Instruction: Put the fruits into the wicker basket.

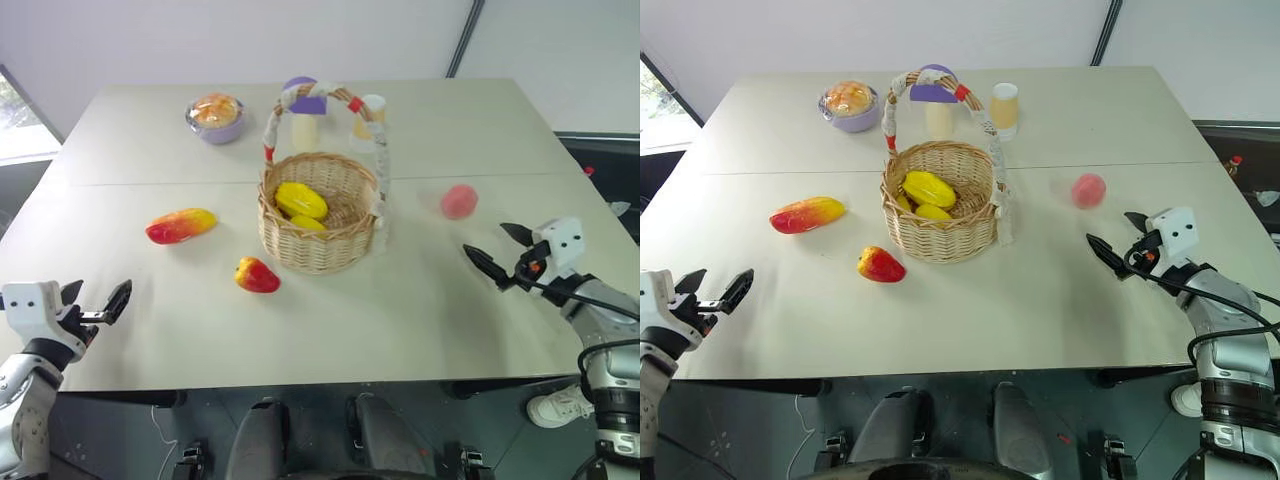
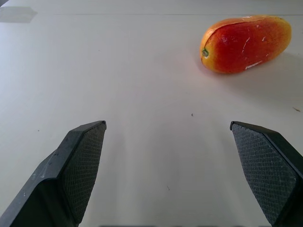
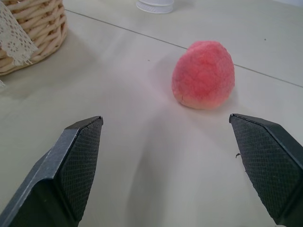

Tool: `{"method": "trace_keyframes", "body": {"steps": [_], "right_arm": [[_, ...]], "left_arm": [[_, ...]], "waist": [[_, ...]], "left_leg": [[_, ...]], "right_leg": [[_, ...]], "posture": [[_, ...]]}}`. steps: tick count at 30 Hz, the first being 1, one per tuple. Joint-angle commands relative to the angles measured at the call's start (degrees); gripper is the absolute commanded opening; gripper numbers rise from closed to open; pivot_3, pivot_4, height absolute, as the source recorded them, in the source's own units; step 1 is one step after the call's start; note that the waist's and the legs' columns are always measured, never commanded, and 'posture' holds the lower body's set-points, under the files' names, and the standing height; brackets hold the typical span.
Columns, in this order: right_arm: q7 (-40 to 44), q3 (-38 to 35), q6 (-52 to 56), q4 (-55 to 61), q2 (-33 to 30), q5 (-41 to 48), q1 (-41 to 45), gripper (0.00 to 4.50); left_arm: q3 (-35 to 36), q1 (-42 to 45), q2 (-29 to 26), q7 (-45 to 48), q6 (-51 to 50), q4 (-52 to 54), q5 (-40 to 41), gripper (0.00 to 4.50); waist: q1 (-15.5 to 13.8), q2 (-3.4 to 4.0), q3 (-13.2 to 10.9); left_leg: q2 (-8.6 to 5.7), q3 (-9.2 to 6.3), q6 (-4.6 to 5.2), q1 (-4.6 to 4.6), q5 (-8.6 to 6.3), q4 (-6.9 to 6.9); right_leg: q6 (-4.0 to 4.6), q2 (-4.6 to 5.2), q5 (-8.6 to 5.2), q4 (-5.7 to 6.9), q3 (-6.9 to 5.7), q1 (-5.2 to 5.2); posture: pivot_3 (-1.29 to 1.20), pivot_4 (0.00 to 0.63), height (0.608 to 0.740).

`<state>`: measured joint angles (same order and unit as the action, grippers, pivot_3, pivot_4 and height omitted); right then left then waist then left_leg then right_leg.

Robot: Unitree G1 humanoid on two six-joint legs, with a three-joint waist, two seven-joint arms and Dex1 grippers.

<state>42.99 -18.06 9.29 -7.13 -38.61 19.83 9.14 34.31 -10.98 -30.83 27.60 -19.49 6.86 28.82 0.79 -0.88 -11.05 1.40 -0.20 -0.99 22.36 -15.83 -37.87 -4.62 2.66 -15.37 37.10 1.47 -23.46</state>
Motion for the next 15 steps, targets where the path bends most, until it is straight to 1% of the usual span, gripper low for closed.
{"method": "trace_keyframes", "body": {"steps": [1, 8, 11, 13, 15], "right_arm": [[-0.21, -0.5, -1.16, 0.83, 0.24, 0.29, 0.65, 4.45], [-0.39, -0.96, -0.23, 4.33, -0.18, 0.72, -0.36, 4.45], [-0.33, -0.26, 1.62, 8.41, -0.39, 1.43, -0.24, 4.45], [0.18, 0.29, 3.77, 11.93, -0.97, 2.3, -0.15, 4.45], [1.76, 0.49, 7.81, 16.55, -2.35, 4.83, -0.49, 4.45]], "left_arm": [[1.03, 0.72, -0.31, -0.15, 0.82, 1.32, 0.49, 4.5], [0.01, 3.24, -0.67, 0.29, -0.44, 0.98, 0.97, 4.5], [-1.31, 5.67, -1.56, 0.27, -0.99, 1.33, 0.55, 4.5], [-3.43, 6.57, -3.23, 0.95, -0.9, 2.36, -1.44, 4.5], [-6.64, 8.61, -6.82, 1.55, -0.59, 1.61, -5.54, 4.5]], "waist": [[0.0, 0.0, 0.0], [0.07, 0.0, 0.0], [0.02, 0.0, 0.0], [0.06, 0.0, 0.0], [-0.01, 0.0, 0.0]], "left_leg": [[0.0, 0.0, 0.0, 0.0, 0.0, 0.0], [-0.01, 0.0, 0.0, 0.0, 0.0, 0.0], [0.0, -0.01, 0.0, 0.0, 0.0, 0.0], [0.0, -0.02, 0.0, 0.0, 0.0, -0.01], [0.0, -0.02, 0.0, 0.0, 0.0, -0.01]], "right_leg": [[0.0, 0.0, 0.0, 0.0, 0.0, 0.0], [-0.04, -0.04, 0.02, 0.01, -0.01, 0.0], [-0.14, -0.05, 0.08, 0.01, -0.01, 0.0], [-0.14, -0.07, 0.08, 0.03, -0.01, 0.0], [-0.14, -0.09, 0.08, 0.04, -0.01, 0.0]], "posture": [[0.0, 0.15, 0.74], [0.0, 0.15, 0.74], [0.0, 0.15, 0.74], [0.0, 0.15, 0.74], [0.0, 0.15, 0.74]]}}
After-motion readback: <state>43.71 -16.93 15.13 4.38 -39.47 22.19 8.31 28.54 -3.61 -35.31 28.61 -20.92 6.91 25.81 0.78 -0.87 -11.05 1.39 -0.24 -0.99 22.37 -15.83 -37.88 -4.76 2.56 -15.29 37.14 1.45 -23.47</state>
